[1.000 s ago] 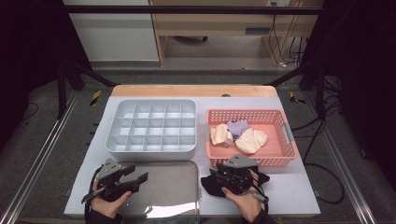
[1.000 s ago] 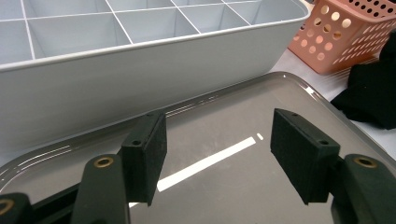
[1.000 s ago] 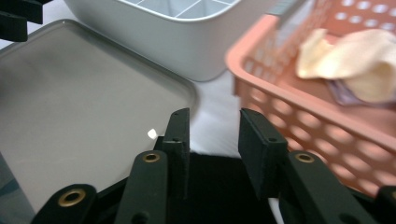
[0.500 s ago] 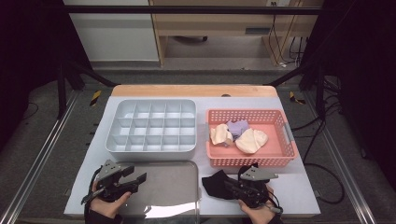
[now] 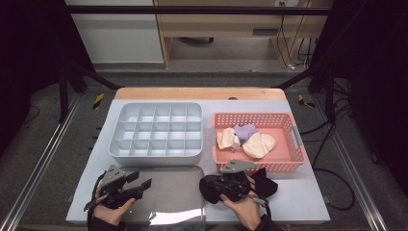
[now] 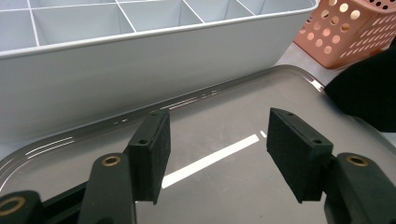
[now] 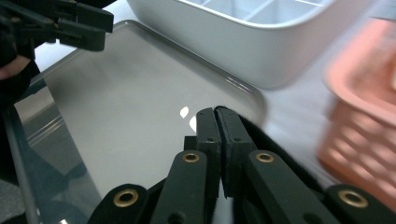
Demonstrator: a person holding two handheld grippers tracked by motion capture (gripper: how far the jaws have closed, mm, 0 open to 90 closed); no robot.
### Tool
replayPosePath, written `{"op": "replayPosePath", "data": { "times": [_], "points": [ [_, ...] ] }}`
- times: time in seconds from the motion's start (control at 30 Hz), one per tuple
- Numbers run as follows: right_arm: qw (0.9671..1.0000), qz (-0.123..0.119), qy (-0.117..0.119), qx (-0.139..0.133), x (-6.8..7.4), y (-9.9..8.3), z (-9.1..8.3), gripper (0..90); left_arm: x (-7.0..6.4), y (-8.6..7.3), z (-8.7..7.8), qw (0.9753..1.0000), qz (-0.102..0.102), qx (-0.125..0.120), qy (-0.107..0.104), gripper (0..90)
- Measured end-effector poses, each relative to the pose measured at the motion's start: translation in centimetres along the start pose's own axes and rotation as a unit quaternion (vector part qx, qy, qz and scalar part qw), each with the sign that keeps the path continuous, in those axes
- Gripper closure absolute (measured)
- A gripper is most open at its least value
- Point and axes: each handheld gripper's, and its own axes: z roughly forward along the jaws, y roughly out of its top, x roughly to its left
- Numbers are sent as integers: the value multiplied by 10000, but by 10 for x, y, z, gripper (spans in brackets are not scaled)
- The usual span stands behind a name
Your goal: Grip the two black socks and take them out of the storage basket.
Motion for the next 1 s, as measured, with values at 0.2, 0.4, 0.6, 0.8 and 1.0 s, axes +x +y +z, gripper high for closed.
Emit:
{"op": "replayPosePath", "data": {
  "times": [0.2,0.4,0.6,0.8,1.0],
  "points": [
    [9997,63,-140,165,6,11,37,863,0,0,0,10000,-30,0,-30,389],
    [9983,63,-454,347,3,9,64,735,-1,0,1,9999,-46,-13,-89,381],
    [9990,86,-440,21,-1,14,54,620,-4,1,0,9999,4,-20,-133,360],
    [9985,29,-348,-423,-2,19,25,589,-10,4,-2,9997,0,-58,-220,345],
    [9965,-91,-438,-712,-4,5,-8,595,-21,9,-4,9994,117,-108,-304,337]
  ]
}}
